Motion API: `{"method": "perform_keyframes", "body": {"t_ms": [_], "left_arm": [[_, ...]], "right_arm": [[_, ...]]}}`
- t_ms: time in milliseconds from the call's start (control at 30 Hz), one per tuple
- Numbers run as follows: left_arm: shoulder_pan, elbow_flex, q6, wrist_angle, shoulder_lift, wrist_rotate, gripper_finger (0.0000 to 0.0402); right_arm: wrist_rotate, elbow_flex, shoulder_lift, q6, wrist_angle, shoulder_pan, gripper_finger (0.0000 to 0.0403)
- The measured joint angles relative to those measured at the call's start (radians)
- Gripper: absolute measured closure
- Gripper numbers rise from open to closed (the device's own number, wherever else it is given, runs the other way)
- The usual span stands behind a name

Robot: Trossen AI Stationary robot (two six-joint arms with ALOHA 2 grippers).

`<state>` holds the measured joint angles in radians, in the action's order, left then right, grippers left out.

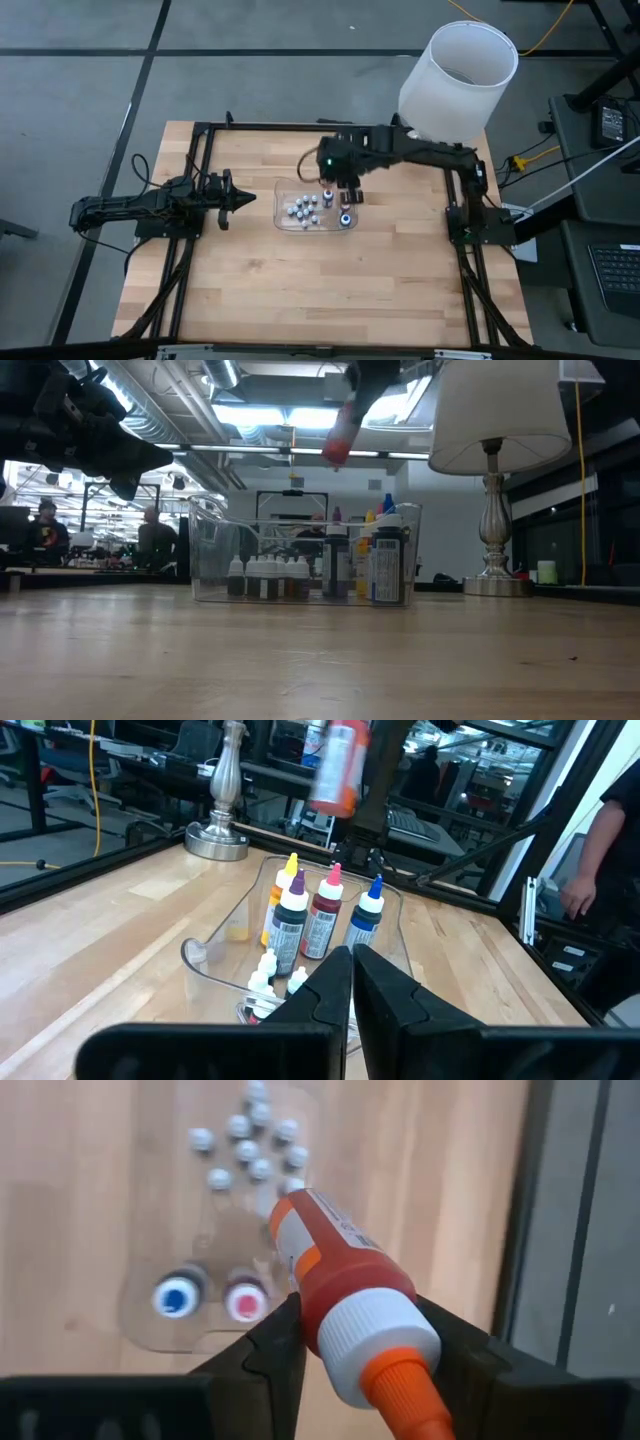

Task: Pick & Place food coloring
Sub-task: Put the large orange food coloring bottle into the transparent bin

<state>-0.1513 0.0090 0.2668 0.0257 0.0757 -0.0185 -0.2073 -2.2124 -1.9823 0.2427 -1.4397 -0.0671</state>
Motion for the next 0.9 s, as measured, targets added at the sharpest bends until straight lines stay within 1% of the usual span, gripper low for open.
{"method": "perform_keyframes", "body": {"t_ms": [167, 300, 400, 533, 600, 700, 900], "left_arm": [[0.000, 0.000, 0.000, 0.000, 0.000, 0.000, 0.0393], [0.000, 0.000, 0.000, 0.000, 0.000, 0.000, 0.0390], [0.000, 0.000, 0.000, 0.000, 0.000, 0.000, 0.0389], [0.000, 0.000, 0.000, 0.000, 0.000, 0.000, 0.0392], [0.000, 0.000, 0.000, 0.000, 0.000, 0.000, 0.0393], [0.000, 0.000, 0.000, 0.000, 0.000, 0.000, 0.0393], [0.000, 0.000, 0.000, 0.000, 0.000, 0.000, 0.0389]], "right_arm": [[0.000, 0.021, -0.002, 0.036, 0.020, 0.086, 0.0243], [0.000, 0.062, -0.013, 0.037, 0.038, 0.117, 0.0244], [0.000, 0.117, -0.013, 0.032, 0.049, 0.120, 0.0243], [0.006, 0.212, -0.014, 0.044, 0.106, 0.120, 0.0242], [0.033, 0.260, -0.014, 0.077, 0.156, 0.120, 0.0241], [0.045, 0.324, -0.015, 0.088, 0.235, 0.121, 0.0241], [0.045, 0.381, -0.015, 0.094, 0.333, 0.106, 0.0240]]}}
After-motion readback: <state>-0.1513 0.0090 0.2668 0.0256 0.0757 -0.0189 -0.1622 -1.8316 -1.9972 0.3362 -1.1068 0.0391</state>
